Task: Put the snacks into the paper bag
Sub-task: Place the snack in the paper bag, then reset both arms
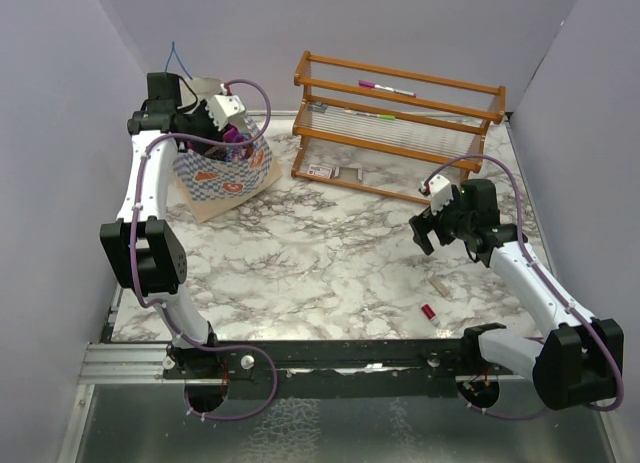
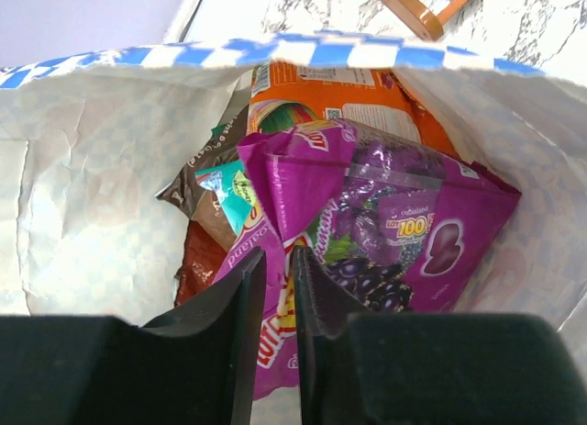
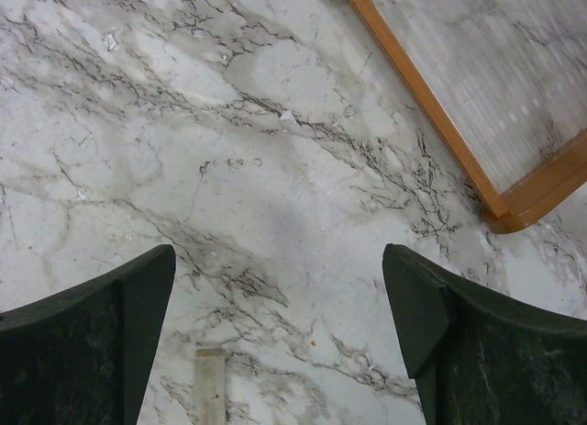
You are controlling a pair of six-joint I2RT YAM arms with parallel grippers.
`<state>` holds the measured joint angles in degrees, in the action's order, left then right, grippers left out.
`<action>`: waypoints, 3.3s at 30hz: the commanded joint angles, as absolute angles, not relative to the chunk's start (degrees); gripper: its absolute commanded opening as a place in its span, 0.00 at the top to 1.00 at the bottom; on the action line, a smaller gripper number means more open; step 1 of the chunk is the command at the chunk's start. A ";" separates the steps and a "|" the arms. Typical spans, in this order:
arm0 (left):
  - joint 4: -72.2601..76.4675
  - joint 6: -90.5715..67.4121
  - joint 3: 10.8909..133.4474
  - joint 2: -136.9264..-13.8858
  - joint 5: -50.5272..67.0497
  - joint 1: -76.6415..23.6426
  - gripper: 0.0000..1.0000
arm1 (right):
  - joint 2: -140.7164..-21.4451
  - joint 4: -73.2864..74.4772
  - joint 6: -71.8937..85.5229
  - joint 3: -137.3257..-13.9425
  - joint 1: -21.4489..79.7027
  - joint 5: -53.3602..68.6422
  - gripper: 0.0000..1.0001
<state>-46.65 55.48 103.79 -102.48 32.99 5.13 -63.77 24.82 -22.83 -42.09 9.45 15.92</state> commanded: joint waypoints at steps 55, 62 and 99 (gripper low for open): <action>-11.56 10.79 71.85 -66.95 8.61 4.83 0.01 | -57.97 19.92 -16.34 -42.97 9.80 7.71 0.01; -8.77 11.13 62.73 -58.05 8.87 4.82 0.01 | -56.55 18.59 -15.51 -43.16 9.67 3.42 0.01; -8.32 6.43 51.54 -48.80 14.25 4.83 0.01 | -40.24 12.57 -14.25 -41.42 7.47 8.51 0.01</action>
